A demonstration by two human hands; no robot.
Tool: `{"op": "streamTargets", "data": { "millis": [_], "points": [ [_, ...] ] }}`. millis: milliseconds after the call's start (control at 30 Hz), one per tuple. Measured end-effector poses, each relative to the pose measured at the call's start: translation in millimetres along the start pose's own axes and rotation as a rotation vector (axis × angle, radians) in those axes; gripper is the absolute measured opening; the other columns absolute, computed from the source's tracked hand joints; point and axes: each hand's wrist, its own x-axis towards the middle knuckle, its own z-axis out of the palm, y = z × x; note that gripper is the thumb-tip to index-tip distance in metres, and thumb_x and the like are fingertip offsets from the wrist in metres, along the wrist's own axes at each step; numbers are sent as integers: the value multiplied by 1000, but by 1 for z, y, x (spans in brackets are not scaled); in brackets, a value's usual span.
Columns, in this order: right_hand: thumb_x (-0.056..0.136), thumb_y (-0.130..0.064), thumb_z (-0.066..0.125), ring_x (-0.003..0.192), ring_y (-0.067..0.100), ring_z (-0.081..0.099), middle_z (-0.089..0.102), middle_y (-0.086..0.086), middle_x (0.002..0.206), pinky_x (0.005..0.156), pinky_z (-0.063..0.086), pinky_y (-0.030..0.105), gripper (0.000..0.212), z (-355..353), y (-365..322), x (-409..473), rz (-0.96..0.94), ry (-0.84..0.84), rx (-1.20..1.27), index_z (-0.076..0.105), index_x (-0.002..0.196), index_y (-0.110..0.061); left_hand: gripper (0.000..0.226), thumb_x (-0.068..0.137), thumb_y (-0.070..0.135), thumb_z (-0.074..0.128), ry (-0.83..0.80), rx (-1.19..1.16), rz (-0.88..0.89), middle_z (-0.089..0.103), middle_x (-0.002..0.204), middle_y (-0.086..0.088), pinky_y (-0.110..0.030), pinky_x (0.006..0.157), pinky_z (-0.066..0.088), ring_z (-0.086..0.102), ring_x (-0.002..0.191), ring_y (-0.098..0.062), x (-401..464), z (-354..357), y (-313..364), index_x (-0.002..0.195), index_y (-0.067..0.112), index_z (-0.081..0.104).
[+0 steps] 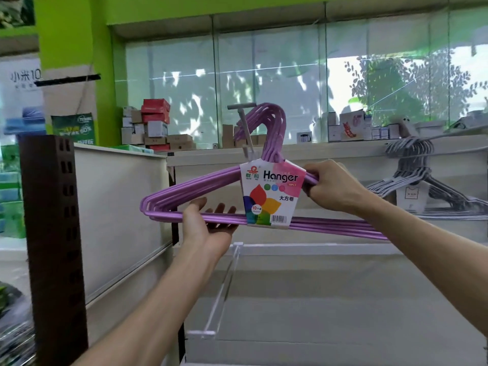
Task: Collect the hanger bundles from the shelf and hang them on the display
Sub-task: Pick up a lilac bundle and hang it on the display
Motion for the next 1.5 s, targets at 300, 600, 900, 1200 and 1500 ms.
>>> {"op": "streamTargets", "data": {
  "millis": [300,600,900,1200,1500],
  "points": [
    [86,-5,61,59,18,53,62,-7,62,64,53,41,40,30,-1,8,4,-49,-31,55,59,-34,20,92,16,59,49,11,-10,59,116,-15,-56,99,49,62,100,-35,20,-20,6,110,9,54],
    [88,-6,57,75,24,61,68,-1,81,73,56,47,21,47,6,12,-8,-91,-77,70,93,-21,6,95,3,46,28,124,-37,54,94,-13,-59,99,48,61,93,-35,43,-36,2,92,7,50],
    [87,-5,56,75,26,61,68,3,82,74,57,49,20,58,16,32,35,-142,-93,70,91,-18,8,96,1,44,36,147,-68,51,97,-14,-62,95,48,60,94,-35,71,-33,1,96,6,50],
    [86,3,54,87,35,64,71,15,91,80,55,48,24,68,23,58,126,-237,-71,72,99,-7,10,97,1,44,37,211,-93,54,111,-20,-64,99,46,58,108,-44,102,-34,-2,103,2,52],
    [87,3,56,92,32,65,72,15,99,85,56,47,27,84,30,71,170,-237,-114,72,107,-7,15,97,0,44,33,248,-102,56,117,-26,-62,84,51,58,109,-45,133,-40,-4,109,0,54]
  ]
}}
